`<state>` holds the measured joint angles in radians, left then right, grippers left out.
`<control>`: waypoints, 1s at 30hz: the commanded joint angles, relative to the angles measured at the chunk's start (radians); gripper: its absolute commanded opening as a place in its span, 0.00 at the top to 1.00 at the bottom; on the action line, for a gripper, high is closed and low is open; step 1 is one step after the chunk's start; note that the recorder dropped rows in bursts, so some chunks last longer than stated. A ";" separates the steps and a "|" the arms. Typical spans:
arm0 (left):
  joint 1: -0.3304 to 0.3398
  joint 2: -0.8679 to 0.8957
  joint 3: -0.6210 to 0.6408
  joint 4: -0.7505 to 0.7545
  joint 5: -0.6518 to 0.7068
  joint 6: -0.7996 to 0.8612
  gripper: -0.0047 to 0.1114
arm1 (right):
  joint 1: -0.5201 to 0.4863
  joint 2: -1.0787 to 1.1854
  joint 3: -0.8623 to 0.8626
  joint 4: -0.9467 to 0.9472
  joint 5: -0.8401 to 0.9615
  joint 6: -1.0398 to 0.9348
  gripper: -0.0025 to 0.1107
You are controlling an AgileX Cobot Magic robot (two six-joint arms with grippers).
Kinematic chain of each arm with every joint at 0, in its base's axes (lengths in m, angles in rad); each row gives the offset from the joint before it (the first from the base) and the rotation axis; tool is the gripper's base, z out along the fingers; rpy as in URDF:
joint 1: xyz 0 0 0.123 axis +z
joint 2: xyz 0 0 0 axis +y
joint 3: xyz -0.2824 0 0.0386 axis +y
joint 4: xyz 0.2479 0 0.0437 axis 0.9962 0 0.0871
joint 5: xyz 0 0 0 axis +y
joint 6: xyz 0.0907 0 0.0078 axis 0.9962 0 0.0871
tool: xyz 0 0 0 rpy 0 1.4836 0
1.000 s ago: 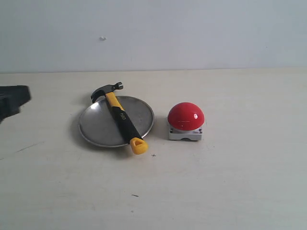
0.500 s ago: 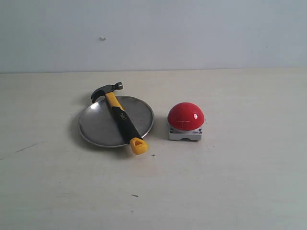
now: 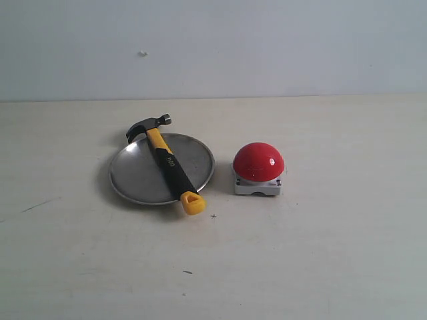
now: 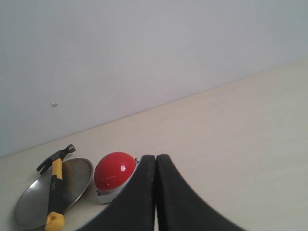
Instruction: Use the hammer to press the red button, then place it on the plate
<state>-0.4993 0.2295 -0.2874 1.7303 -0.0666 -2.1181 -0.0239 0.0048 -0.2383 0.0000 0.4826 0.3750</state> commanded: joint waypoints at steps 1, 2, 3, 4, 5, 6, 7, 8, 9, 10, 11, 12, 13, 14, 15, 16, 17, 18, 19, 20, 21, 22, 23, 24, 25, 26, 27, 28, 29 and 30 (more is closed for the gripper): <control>-0.008 -0.007 0.005 0.014 0.015 -0.005 0.96 | 0.001 -0.005 0.001 0.000 -0.006 -0.008 0.98; -0.008 -0.007 0.005 0.014 0.046 -0.005 0.96 | 0.001 -0.005 0.001 0.000 -0.011 -0.008 0.98; -0.008 -0.007 0.005 -0.046 0.080 0.014 0.96 | 0.001 -0.005 0.001 0.000 -0.015 -0.008 0.98; -0.008 -0.007 0.005 -0.190 0.136 0.093 0.96 | 0.001 -0.005 0.001 0.000 -0.015 -0.008 0.98; -0.008 -0.007 0.005 -0.379 0.200 0.238 0.96 | 0.001 -0.005 0.001 0.000 -0.015 -0.008 0.98; -0.008 -0.008 0.005 -0.526 0.277 0.384 0.96 | 0.001 -0.005 0.001 0.000 -0.015 -0.008 0.98; -0.008 -0.009 0.005 -0.689 0.356 0.576 0.96 | 0.001 -0.005 0.001 0.000 -0.015 -0.008 0.98; -0.004 -0.012 0.005 -0.790 0.406 0.724 0.96 | 0.001 -0.005 0.001 0.000 -0.015 -0.008 0.98; 0.005 -0.014 0.005 -0.877 0.448 0.892 0.96 | 0.001 -0.005 0.001 0.000 -0.015 -0.008 0.98; 0.019 -0.015 0.005 -0.930 0.456 1.040 0.96 | 0.001 -0.005 0.001 0.000 -0.015 -0.008 0.98; 0.036 -0.015 0.005 -0.960 0.440 1.189 0.96 | 0.001 -0.005 0.001 0.000 -0.015 -0.008 0.98; 0.059 -0.015 0.005 -0.982 0.411 1.273 0.96 | 0.001 -0.005 0.001 0.000 -0.015 -0.008 0.98; 0.087 -0.018 0.005 -1.013 0.373 1.373 0.96 | 0.001 -0.005 0.001 0.000 -0.015 -0.008 0.98; 0.121 -0.020 0.005 -1.058 0.340 1.467 0.96 | 0.001 -0.005 0.001 0.000 -0.015 -0.008 0.98; 0.159 -0.025 0.011 -1.121 0.313 1.566 0.96 | 0.001 -0.005 0.001 0.000 -0.015 -0.008 0.98; 0.193 -0.030 0.018 -1.173 0.292 1.639 0.96 | 0.001 -0.005 0.001 0.000 -0.015 -0.008 0.98; 0.241 -0.039 0.030 -1.239 0.271 1.724 0.96 | 0.001 -0.005 0.001 0.000 -0.015 -0.008 0.98; 0.291 -0.048 0.047 -1.300 0.240 1.794 0.96 | 0.001 -0.005 0.001 0.000 -0.015 -0.008 0.98; 0.333 -0.054 0.063 -1.348 0.207 1.837 0.96 | 0.001 -0.005 0.001 0.000 -0.015 -0.008 0.98; 0.384 -0.061 0.086 -1.408 0.164 1.885 0.96 | 0.001 -0.005 0.001 0.000 -0.015 -0.008 0.98; 0.433 -0.069 0.111 -1.459 0.123 1.909 0.96 | 0.001 -0.005 0.001 0.000 -0.015 -0.008 0.98; 0.478 -0.074 0.137 -1.484 0.093 1.911 0.96 | 0.001 -0.005 0.001 0.000 -0.015 -0.008 0.98; 0.516 -0.078 0.161 -1.504 0.067 1.903 0.96 | 0.001 -0.005 0.001 0.000 -0.015 -0.008 0.98; 0.549 -0.082 0.184 -1.514 0.042 1.895 0.96 | 0.001 -0.005 0.001 0.000 -0.015 -0.008 0.98; 0.570 -0.082 0.202 -1.521 0.025 1.890 0.96 | 0.001 -0.005 0.001 0.000 -0.015 -0.008 0.98; 0.590 -0.082 0.223 -1.521 0.006 1.878 0.96 | 0.001 -0.005 0.001 0.000 -0.015 -0.008 0.98; 0.603 -0.082 0.243 -1.521 -0.003 1.878 0.96 | 0.001 -0.005 0.001 0.000 -0.015 -0.008 0.98; 0.609 -0.082 0.257 -1.521 -0.007 1.882 0.96 | 0.001 -0.005 0.001 0.000 -0.015 -0.008 0.98; 0.611 -0.082 0.276 -1.521 -0.014 1.904 0.96 | 0.001 -0.005 0.001 0.000 -0.015 -0.008 0.98; 0.611 -0.082 0.287 -1.521 -0.019 1.920 0.96 | 0.001 -0.005 0.001 0.000 -0.015 -0.008 0.98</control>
<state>0.1016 0.1531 -0.0371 0.2268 -0.0404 -0.2346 -0.0239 0.0048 -0.2383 0.0000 0.4808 0.3750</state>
